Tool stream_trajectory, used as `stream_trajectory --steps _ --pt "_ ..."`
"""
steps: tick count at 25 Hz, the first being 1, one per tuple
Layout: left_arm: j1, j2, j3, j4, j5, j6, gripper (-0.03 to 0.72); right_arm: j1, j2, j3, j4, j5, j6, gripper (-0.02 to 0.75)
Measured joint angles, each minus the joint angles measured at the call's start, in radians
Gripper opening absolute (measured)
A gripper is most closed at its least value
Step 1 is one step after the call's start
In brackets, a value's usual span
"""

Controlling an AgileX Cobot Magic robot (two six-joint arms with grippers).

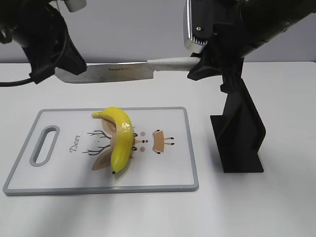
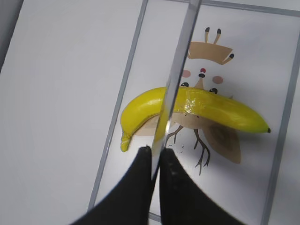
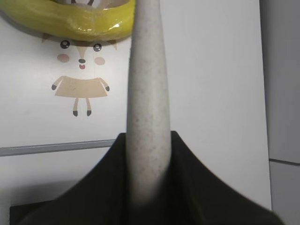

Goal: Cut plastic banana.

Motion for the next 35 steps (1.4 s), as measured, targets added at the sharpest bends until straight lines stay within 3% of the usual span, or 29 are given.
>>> stream_trajectory --steps 6,8,10,15,17,20,26,30,35 --pt "0.000 -0.005 0.000 0.000 0.003 0.000 0.011 0.002 -0.006 0.000 0.001 0.000 0.000 0.169" --pt "0.000 -0.005 0.000 0.001 -0.005 -0.011 0.066 0.002 -0.006 0.000 -0.004 0.001 0.000 0.169" --pt "0.005 -0.006 0.001 0.026 -0.009 -0.025 0.173 0.001 -0.007 0.001 -0.031 0.003 0.006 0.169" --pt "0.011 -0.008 0.001 0.056 -0.064 -0.032 0.560 -0.006 -0.007 0.002 -0.069 0.023 0.012 0.166" --pt "0.011 -0.017 0.003 0.056 -0.122 -0.043 0.620 -0.006 -0.009 0.002 -0.069 0.027 0.012 0.166" --pt "0.011 -0.053 0.004 0.057 -0.223 -0.147 0.632 -0.006 -0.020 0.002 -0.065 0.033 0.066 0.166" --pt "0.069 -0.131 0.004 0.129 -0.260 -0.634 0.598 -0.006 -0.069 -0.026 -0.072 0.037 0.582 0.166" --pt "0.156 -0.152 0.004 0.147 -0.110 -0.868 0.595 -0.006 -0.088 -0.054 -0.149 0.041 0.903 0.166" --pt "0.243 -0.162 0.004 0.153 0.186 -0.958 0.593 -0.006 -0.112 -0.056 -0.280 0.106 1.259 0.166"
